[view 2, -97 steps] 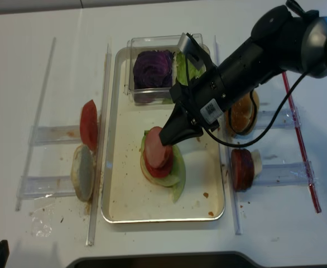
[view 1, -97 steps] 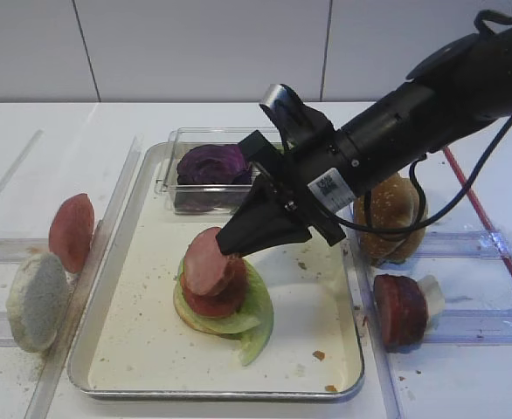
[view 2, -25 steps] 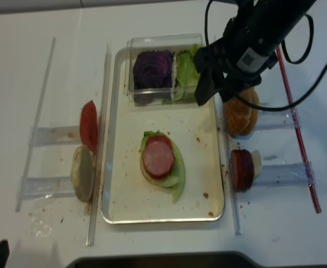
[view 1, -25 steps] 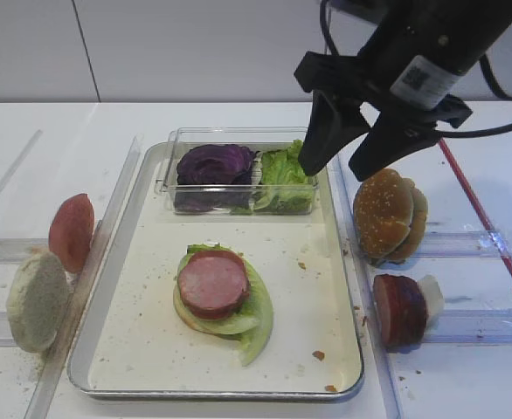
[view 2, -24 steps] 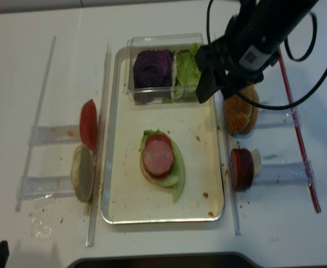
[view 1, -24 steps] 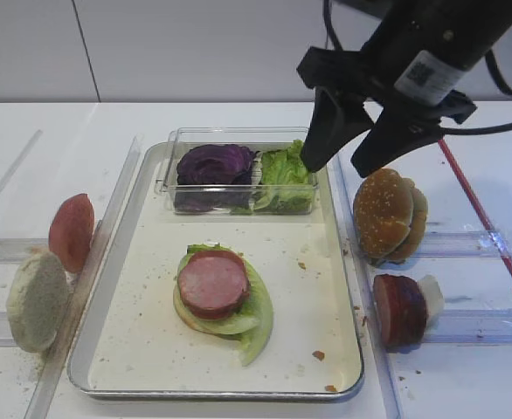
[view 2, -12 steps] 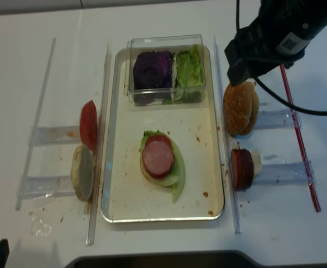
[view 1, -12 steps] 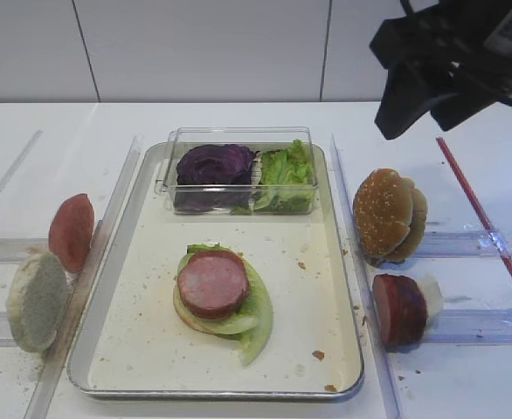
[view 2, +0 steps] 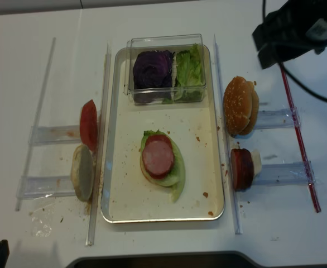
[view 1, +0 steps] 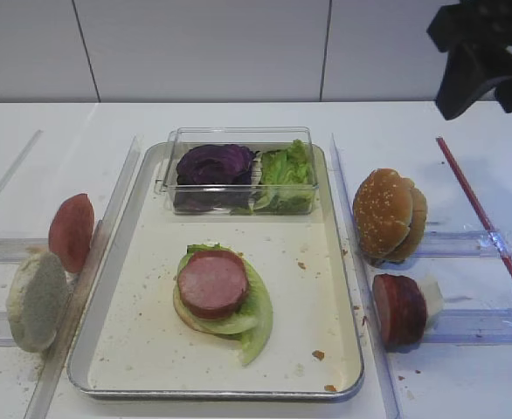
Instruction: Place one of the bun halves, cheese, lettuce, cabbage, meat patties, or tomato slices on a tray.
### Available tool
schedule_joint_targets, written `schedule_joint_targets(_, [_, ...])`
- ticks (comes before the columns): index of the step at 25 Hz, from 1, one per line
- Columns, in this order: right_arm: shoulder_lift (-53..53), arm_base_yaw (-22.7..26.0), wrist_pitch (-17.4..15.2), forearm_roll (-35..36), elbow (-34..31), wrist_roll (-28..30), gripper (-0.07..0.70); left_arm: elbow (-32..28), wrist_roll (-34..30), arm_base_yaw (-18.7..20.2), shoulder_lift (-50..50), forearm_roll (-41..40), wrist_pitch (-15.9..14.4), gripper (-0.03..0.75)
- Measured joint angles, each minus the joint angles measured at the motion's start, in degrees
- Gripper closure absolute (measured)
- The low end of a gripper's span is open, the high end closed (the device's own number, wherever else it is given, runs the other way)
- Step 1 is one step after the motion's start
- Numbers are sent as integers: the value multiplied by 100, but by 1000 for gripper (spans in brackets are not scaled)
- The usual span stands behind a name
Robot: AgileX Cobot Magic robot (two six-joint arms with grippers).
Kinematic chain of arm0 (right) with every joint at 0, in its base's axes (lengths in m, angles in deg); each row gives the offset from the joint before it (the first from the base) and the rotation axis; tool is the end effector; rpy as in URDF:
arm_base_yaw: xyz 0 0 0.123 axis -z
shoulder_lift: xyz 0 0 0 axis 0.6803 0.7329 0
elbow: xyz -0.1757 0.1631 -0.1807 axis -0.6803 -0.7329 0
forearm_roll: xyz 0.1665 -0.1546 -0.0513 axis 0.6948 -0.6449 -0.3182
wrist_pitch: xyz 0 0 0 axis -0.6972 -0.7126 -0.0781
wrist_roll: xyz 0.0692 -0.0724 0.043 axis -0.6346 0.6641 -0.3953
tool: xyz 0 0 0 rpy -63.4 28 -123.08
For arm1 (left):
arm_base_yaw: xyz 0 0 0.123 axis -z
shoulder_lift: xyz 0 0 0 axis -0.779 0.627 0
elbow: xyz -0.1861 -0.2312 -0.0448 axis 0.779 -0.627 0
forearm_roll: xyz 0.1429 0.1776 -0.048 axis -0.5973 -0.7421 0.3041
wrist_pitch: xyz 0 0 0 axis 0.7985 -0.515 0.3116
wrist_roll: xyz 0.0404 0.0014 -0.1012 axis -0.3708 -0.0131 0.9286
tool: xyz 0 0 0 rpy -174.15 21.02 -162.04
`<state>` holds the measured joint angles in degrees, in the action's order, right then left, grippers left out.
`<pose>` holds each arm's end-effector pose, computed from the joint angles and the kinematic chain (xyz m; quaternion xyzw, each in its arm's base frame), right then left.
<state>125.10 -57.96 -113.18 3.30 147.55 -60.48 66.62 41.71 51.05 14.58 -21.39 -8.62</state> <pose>0.2487 0.0820 0.3628 -0.1504 0.9665 0.0886 0.1883 -0.0295 0.0040 0.2446 0.0013 0.8802 0.0227 0.4740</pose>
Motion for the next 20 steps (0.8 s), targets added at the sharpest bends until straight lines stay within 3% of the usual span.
schedule_joint_targets(7, [0, 731, 0, -178, 0, 0, 185, 0, 0, 0, 0, 0, 0, 235])
schedule_joint_targets(13, [-52, 899, 0, -329, -47, -49, 185, 0, 0, 0, 0, 0, 0, 235])
schedule_joint_targets(20, [-762, 899, 0, -803, -1006, -257, 185, 0, 0, 0, 0, 0, 0, 235])
